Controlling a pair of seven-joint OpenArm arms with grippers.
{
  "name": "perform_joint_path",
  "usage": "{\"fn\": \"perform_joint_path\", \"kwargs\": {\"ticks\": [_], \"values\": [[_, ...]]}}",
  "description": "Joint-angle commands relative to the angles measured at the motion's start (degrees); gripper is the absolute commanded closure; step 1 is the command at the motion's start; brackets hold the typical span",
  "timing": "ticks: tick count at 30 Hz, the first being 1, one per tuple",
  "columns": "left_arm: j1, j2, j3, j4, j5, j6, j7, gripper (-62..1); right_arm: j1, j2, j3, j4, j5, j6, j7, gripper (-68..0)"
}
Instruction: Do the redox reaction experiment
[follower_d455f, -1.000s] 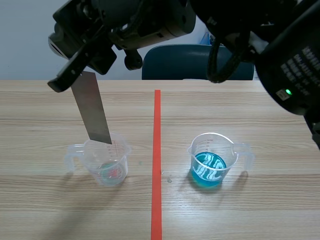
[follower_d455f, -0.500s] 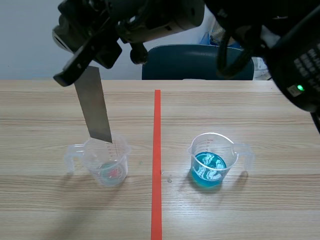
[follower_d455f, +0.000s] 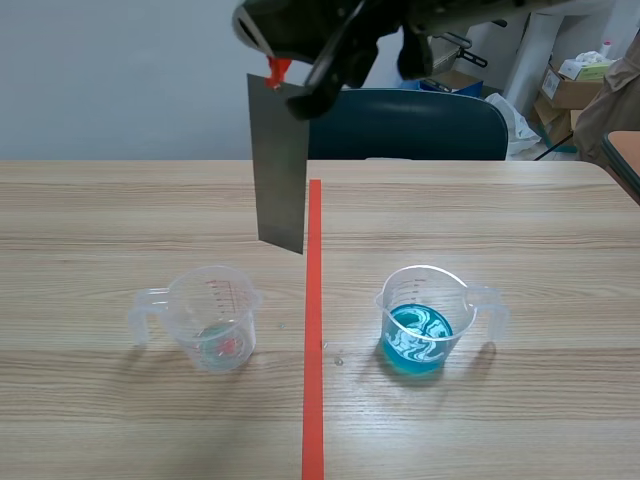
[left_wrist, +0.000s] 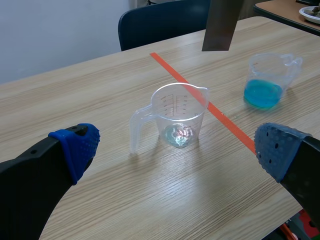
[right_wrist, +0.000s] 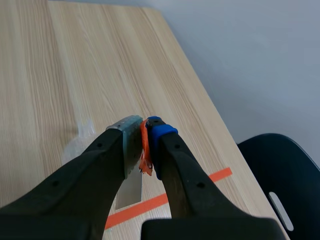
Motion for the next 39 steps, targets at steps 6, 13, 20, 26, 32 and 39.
{"fn": "perform_joint_path", "kwargs": {"ticks": [6,13,20,26,32,39], "values": [[0.00,0.28,-0.35,0.55,-0.35,0.07,-0.81,-62.3,0.81,9.90,5.01,0.46,5.64,0.22,4.28,-0.6],[0.00,0.28,-0.35,0.55,-0.35,0.07,-0.79,-62.3,-6.99,16.24,14.29,0.46,6.95,3.76,7.28,-0.6],[0.00,0.28,-0.35,0.55,-0.35,0.07,-0.79,-62.3,-17.07,18.16,24.83,0.46,8.02,8.90,7.56,-0.6],[0.00,0.28,-0.35,0.55,-0.37,0.07,-0.79,-62.3,-25.03,18.16,32.39,0.46,8.02,13.11,7.50,-0.6],[0.00,0.28,-0.35,0.55,-0.37,0.07,-0.79,-62.3,-29.55,18.14,35.80,0.48,8.02,18.49,7.58,-0.6],[0.00,0.28,-0.35,0.55,-0.37,0.07,-0.81,-62.3,-30.14,18.14,36.00,0.48,7.98,22.69,9.51,-0.6]]}}
